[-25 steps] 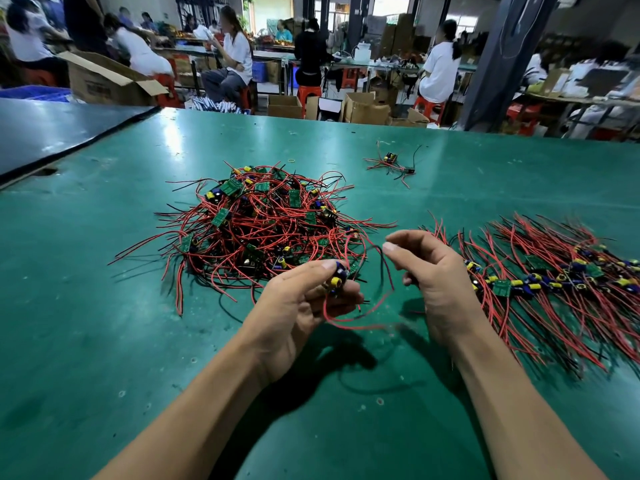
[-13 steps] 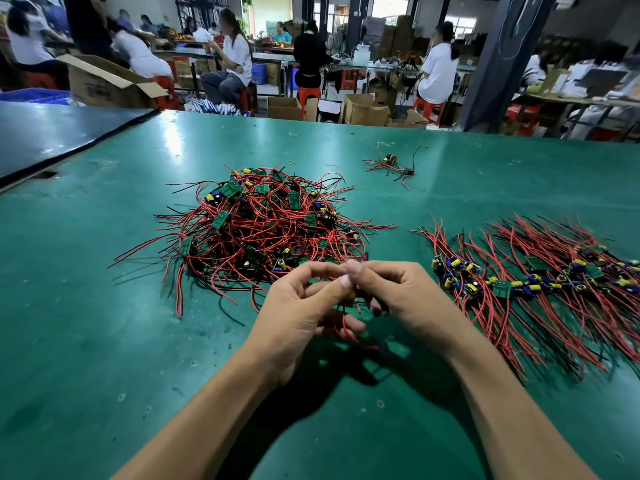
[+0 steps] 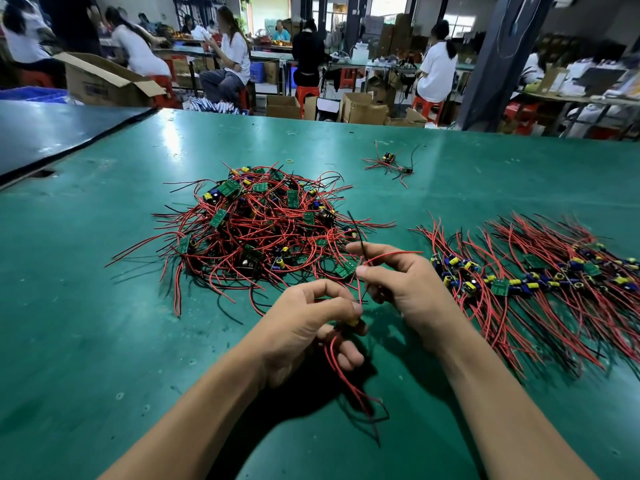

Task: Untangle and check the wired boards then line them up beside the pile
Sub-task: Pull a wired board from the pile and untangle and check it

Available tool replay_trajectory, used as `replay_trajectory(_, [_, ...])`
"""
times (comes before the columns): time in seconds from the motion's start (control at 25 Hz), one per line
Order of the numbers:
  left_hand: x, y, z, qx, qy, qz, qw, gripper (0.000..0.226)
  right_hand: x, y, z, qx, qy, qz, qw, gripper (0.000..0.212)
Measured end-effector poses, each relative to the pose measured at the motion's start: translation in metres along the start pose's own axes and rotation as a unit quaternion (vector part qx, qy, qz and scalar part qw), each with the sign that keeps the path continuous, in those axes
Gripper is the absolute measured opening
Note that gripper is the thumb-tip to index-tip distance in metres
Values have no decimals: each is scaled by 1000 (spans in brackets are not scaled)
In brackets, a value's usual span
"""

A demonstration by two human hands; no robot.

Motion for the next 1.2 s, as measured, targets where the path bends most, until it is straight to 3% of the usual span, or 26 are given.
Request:
replay_trajectory(0.2, [-6,0,-3,11,8,15,1000,13,4,-1,1,-13,-16,-23,1000,10])
replay_trajectory(0.32, [-7,2,-3,22,12,36,999,15,5,-7,1,-48,-30,-78,995,16])
replay_trajectory(0.56, [-8,-9,2,-35,42,59,997,17,10,-9,0,-85,-52,-124,987,17])
replay_trajectory(0.72, [-5,-3,0,-9,29,82,996,17,20,-15,1,-129,-110,-171,971,34])
replay_trajectory(0.84, [-4,4,-3,22,10,71,997,29,27,-23,5,-142,-137,-141,970,40])
replay_trajectory(1.0, [3,18,-4,85,-53,-22,995,11,27,-26,4,-110,-117,-37,986,54])
replay_trajectory(1.12, [13,25,-2,112,-116,-119,980,13,28,-37,6,-111,-108,30,987,42])
replay_trajectory(1.2, [14,25,-2,109,-117,-141,977,14,29,-39,8,-107,-115,38,987,34])
Point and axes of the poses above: each hand's wrist, its own z-axis away from the middle knuckle, its own y-axis out of the back of the hand, x = y × z, the point moved 9 cm from there along -z, towards the middle knuckle, and after that the axes turned 8 degrees about -y, right-handed, at the moved point
